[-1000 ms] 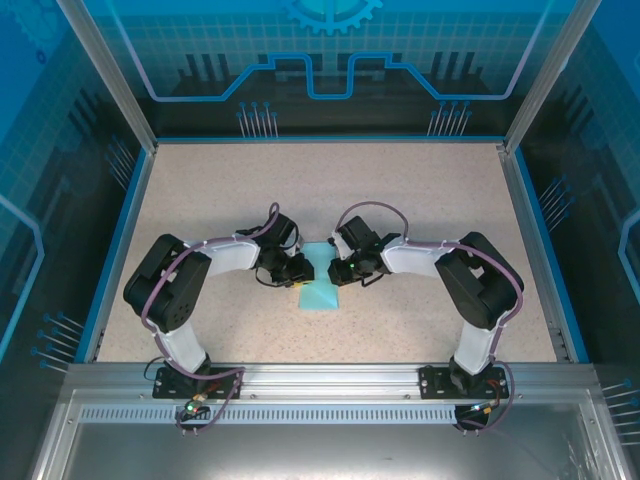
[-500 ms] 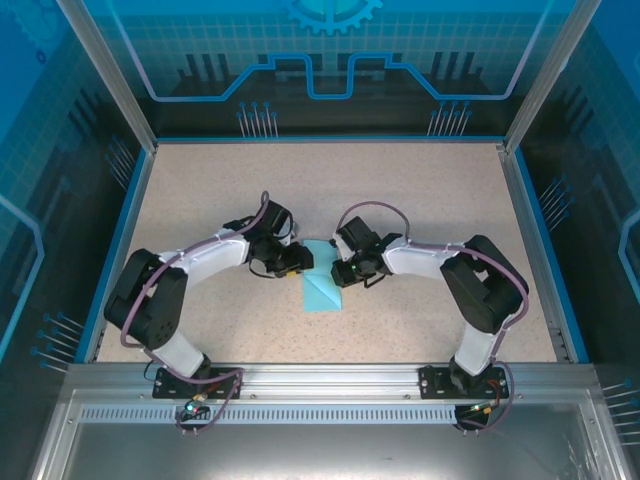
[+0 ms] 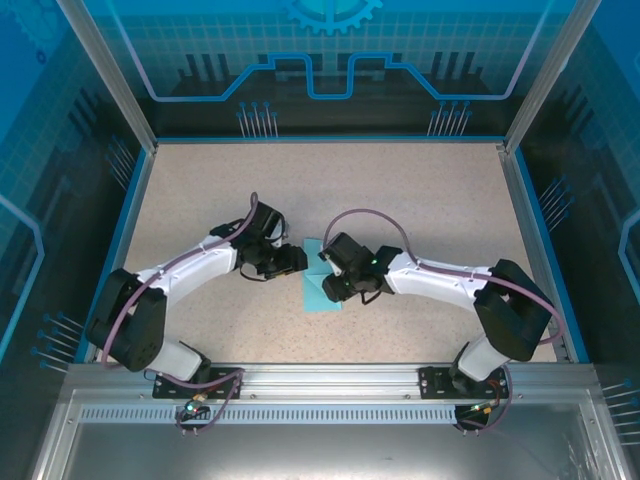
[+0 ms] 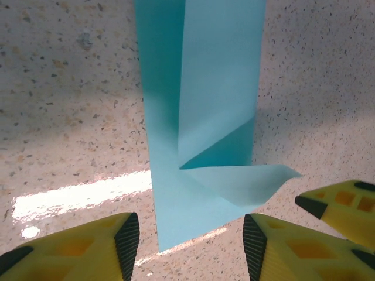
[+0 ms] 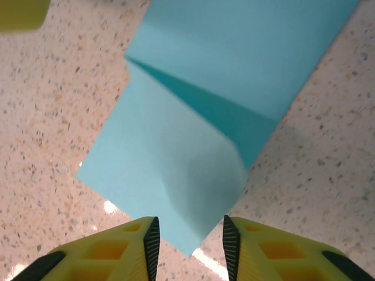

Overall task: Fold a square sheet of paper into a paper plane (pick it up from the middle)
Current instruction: Fold the triangle a second time at the center of the table, then pick up the paper from the center of the table.

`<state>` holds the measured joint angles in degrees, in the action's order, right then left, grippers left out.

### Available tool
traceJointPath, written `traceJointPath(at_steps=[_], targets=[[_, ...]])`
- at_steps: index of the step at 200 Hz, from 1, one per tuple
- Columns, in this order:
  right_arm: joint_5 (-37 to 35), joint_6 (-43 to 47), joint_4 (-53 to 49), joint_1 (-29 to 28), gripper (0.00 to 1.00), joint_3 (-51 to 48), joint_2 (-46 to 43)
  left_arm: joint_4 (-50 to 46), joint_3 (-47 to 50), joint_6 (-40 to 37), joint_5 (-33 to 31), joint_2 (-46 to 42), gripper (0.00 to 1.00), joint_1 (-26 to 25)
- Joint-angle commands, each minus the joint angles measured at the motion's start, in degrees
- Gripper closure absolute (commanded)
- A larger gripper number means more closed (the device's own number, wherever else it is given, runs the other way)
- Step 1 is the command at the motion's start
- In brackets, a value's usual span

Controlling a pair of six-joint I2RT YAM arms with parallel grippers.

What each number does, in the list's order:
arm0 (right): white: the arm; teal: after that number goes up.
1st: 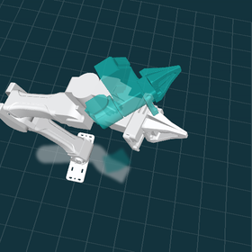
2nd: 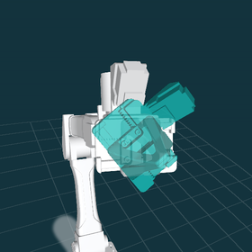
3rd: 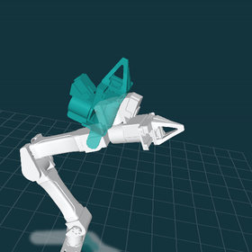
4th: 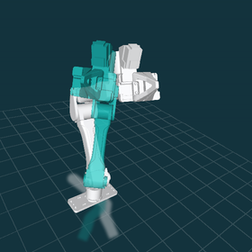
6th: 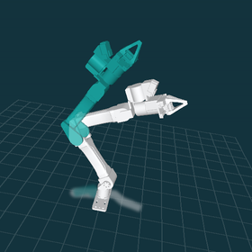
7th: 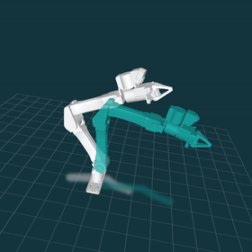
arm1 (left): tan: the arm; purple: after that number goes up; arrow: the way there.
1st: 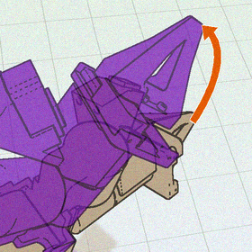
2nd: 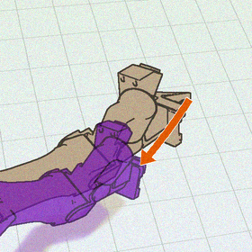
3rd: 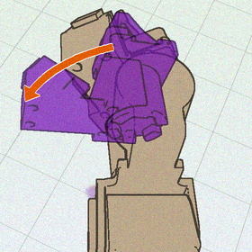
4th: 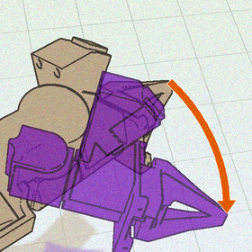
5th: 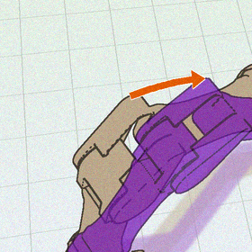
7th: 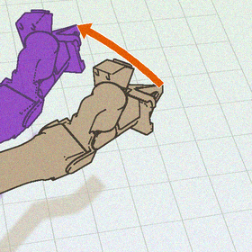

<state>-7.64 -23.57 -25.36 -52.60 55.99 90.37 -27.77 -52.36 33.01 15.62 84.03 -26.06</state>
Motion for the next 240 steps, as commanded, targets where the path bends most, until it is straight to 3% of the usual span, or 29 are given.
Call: traceJointPath(at_steps=[1, 43, 74, 162, 240], targets=[[-5.10, -2.08, -3.87, -3.32, 0.60, 1.45, -0.98, -1.59, 1.62, 0.12, -1.75, -2.02, 0.45, 0.51], [-6.84, -3.99, -2.89, -5.60, 0.56, 1.11, 0.51, 0.98, 3.69, 2.04, 0.01, -3.37, 0.43, 0.58], [-5.21, -4.82, -0.81, -4.89, 0.56, -0.66, 0.51, 10.31, 8.38, 7.41, 4.35, -4.09, 0.42, 0.42], [2.78, -7.49, 7.70, 0.89, 0.72, -7.17, 1.27, 29.51, 16.17, 14.78, 4.06, -1.03, 0.42, -5.00], [3.86, -7.38, 9.34, 2.59, 0.75, -8.68, 3.57, 35.70, 17.82, 15.67, 3.41, 3.07, 0.44, -6.82]])
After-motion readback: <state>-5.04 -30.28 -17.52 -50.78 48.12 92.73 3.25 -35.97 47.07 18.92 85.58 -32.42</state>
